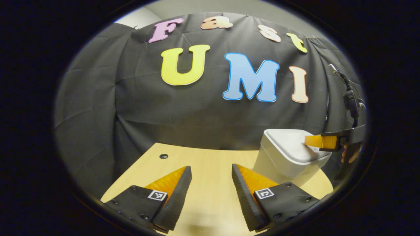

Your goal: Press the lid of the desktop garbage bin to open it, pick up the crumpled paper on the desktop and throw it into the bin, then pick up the pop can on the desktop and drop it into the bin, and finally close the garbage bin lid.

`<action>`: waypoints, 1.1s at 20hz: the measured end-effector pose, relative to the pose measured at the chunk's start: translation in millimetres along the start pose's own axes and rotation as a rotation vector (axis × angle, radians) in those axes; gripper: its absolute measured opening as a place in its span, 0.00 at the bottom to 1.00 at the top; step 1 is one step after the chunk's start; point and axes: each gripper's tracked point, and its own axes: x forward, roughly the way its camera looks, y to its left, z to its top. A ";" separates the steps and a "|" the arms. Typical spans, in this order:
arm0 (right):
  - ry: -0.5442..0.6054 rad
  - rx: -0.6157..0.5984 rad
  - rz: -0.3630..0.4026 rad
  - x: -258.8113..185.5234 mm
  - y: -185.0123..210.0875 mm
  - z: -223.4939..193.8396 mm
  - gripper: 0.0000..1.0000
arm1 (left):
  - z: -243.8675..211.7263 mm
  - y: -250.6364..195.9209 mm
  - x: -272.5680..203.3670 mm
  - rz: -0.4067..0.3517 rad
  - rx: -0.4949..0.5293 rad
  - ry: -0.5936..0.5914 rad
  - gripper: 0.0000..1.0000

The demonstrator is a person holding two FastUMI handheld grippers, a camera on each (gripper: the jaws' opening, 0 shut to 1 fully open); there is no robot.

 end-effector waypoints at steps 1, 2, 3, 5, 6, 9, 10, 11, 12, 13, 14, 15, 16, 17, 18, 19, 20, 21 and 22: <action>-0.013 0.003 0.002 -0.2 0.4 -2.2 0.87 | -1.3 -1.5 1.5 -0.001 0.002 0.002 0.82; -0.031 0.002 0.002 -0.6 0.7 -1.8 0.87 | -1.5 -3.1 2.1 -0.003 0.006 0.003 0.82; -0.046 -0.003 0.001 -0.4 1.0 -2.8 0.87 | -1.8 -4.1 2.3 -0.005 0.010 0.004 0.82; -0.061 -0.023 -0.006 0.3 1.0 -4.9 0.87 | -3.0 -6.7 4.3 -0.009 0.018 0.007 0.84; -0.068 -0.026 -0.009 0.4 0.9 -5.2 0.87 | -3.3 -8.4 5.8 -0.011 0.021 0.009 0.84; -0.093 -0.022 -0.012 0.0 0.2 -7.6 0.88 | -2.5 -12.3 8.2 -0.018 0.026 0.010 0.84; -0.098 -0.022 -0.013 -0.3 0.7 -8.3 0.88 | -2.9 -13.7 8.8 -0.020 0.028 0.009 0.84; -0.108 -0.023 -0.015 0.2 0.1 -8.7 0.88 | -2.6 -15.1 8.6 -0.023 0.031 0.008 0.84; -0.114 -0.022 -0.018 0.5 0.3 -10.4 0.88 | -1.5 -16.1 9.2 -0.024 0.033 0.005 0.84; -0.132 -0.025 -0.020 0.3 0.4 -11.0 0.88 | -0.8 -16.4 8.6 -0.025 0.035 0.003 0.82; -0.145 -0.030 -0.023 -0.3 1.0 -11.2 0.88 | -0.5 -16.6 9.2 -0.025 0.035 0.002 0.82; -0.153 -0.032 -0.025 -0.3 0.6 -10.5 0.88 | -1.0 -16.3 8.7 -0.025 0.037 0.002 0.82; -0.155 -0.024 -0.023 0.3 0.5 -8.5 0.88 | -0.8 -15.3 8.3 -0.022 0.038 0.001 0.84; -0.154 -0.009 -0.021 0.6 -0.5 -7.2 0.88 | -0.9 -14.4 8.6 -0.021 0.039 0.000 0.84; -0.158 0.003 -0.015 -0.1 -0.4 -5.4 0.88 | -0.2 -13.4 8.8 -0.018 0.041 0.000 0.84; -0.155 0.012 -0.008 -0.3 -0.5 -5.0 0.87 | 0.4 -12.1 9.1 -0.015 0.045 -0.001 0.84; -0.153 0.022 -0.004 -0.5 -0.9 -5.1 0.87 | 0.9 -12.0 9.5 -0.014 0.047 -0.003 0.84; -0.149 0.029 -0.002 -0.8 -1.1 -5.4 0.87 | 1.7 -12.4 10.3 -0.015 0.049 -0.006 0.84; -0.148 0.031 -0.003 -0.3 -0.9 -4.9 0.87 | 3.3 -13.8 10.2 -0.016 0.052 -0.008 0.82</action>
